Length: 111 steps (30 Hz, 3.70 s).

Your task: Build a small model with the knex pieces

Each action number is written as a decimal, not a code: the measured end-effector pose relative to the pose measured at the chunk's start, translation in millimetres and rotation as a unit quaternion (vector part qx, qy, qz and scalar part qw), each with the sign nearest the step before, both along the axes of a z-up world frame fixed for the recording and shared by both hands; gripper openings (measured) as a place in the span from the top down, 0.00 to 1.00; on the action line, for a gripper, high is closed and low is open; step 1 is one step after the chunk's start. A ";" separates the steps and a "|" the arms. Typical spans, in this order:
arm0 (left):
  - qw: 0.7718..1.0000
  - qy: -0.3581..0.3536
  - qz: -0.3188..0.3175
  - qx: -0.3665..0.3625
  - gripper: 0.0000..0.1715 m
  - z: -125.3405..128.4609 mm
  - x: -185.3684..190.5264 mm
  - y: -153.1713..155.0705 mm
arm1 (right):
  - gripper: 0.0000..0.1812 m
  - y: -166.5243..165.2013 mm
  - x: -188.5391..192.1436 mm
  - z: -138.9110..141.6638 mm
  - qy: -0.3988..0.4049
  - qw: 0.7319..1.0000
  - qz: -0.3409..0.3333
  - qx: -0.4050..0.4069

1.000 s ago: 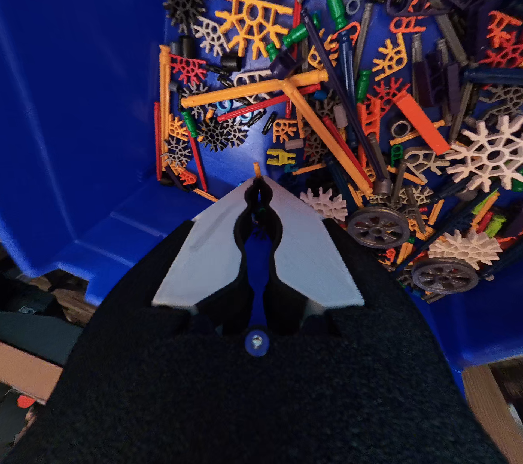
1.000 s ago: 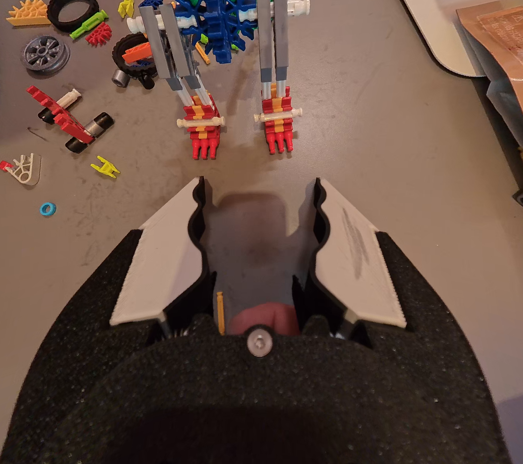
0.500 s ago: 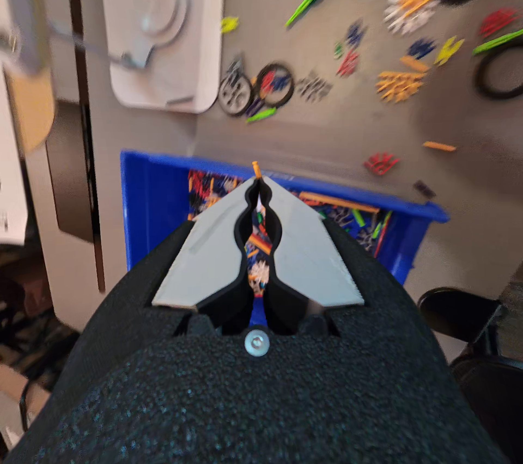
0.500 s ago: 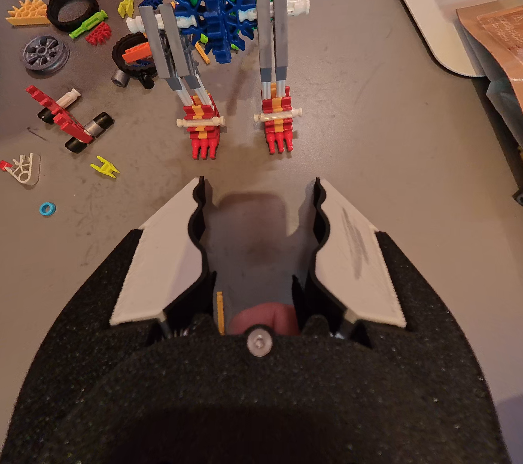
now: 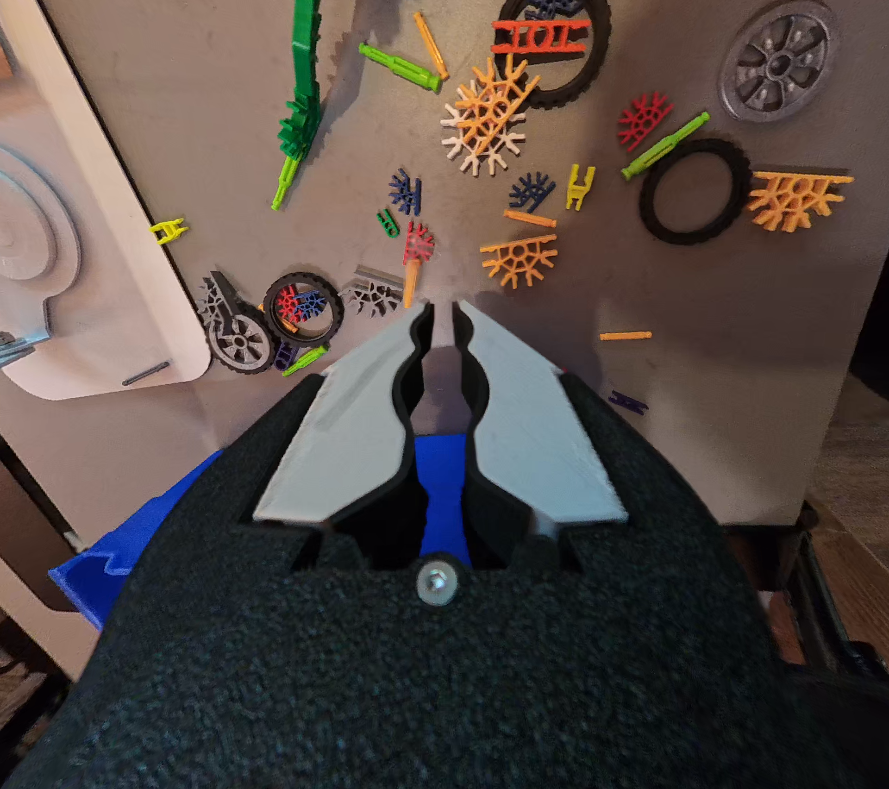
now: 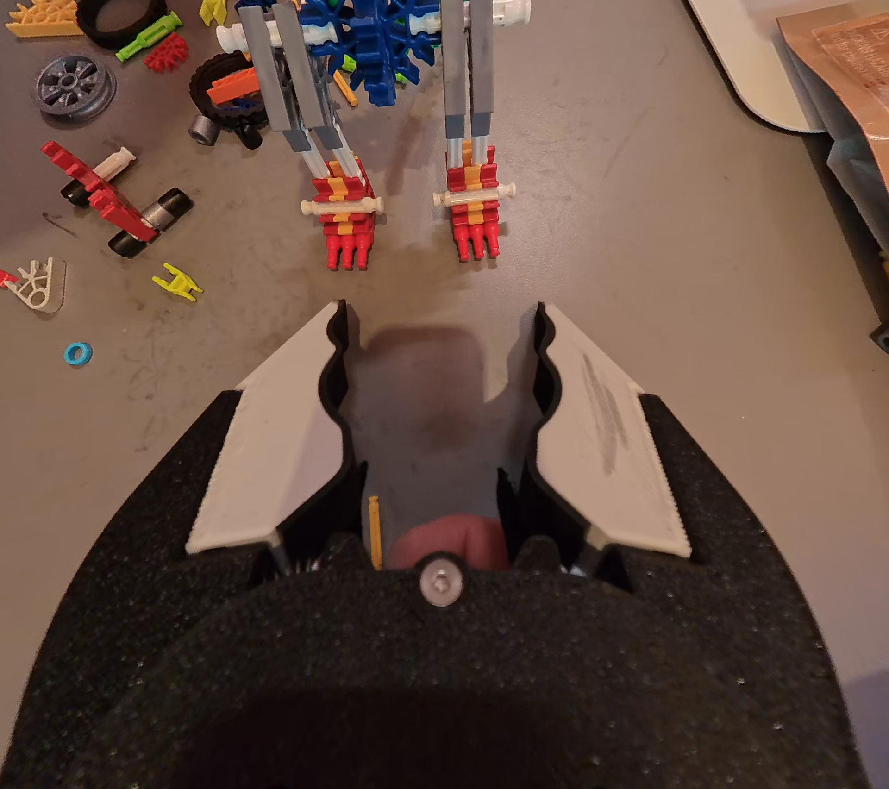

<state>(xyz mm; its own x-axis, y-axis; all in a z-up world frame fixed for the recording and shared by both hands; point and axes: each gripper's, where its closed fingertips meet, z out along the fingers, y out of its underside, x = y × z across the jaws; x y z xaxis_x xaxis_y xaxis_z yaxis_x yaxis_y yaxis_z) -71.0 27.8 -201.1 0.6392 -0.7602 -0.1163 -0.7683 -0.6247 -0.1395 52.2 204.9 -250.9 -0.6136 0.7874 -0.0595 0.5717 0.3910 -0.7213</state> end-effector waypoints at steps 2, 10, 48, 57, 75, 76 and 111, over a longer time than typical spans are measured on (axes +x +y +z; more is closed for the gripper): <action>1.000 -0.005 0.013 0.013 0.96 2.1 -5.4 3.0 | 0.57 -0.1 0.0 0.0 0.000 1.000 0.000 0.000; 0.983 0.019 0.125 0.131 0.96 66.6 -74.4 -7.2 | 0.57 0.2 0.1 0.3 -0.001 1.000 0.000 -0.003; 0.949 0.109 0.296 -0.008 0.93 -19.4 -216.7 -108.3 | 0.58 0.6 -0.2 1.2 -0.006 1.000 -0.002 -0.015; 0.964 0.095 0.240 -0.061 0.95 -40.3 -209.2 -115.6 | 0.58 0.6 -0.1 1.1 -0.005 1.000 -0.002 -0.014; 0.979 0.098 0.169 -0.061 0.95 -49.2 -199.5 -116.4 | 0.58 0.7 -0.1 1.2 -0.006 1.000 -0.002 -0.015; 0.979 0.098 0.168 -0.061 0.95 -49.4 -199.1 -116.6 | 0.58 0.6 -0.1 1.2 -0.006 1.000 -0.002 -0.016; 0.968 0.115 0.215 -0.053 1.00 -49.4 -197.4 -122.1 | 0.58 0.9 0.0 1.4 -0.006 1.000 -0.002 -0.016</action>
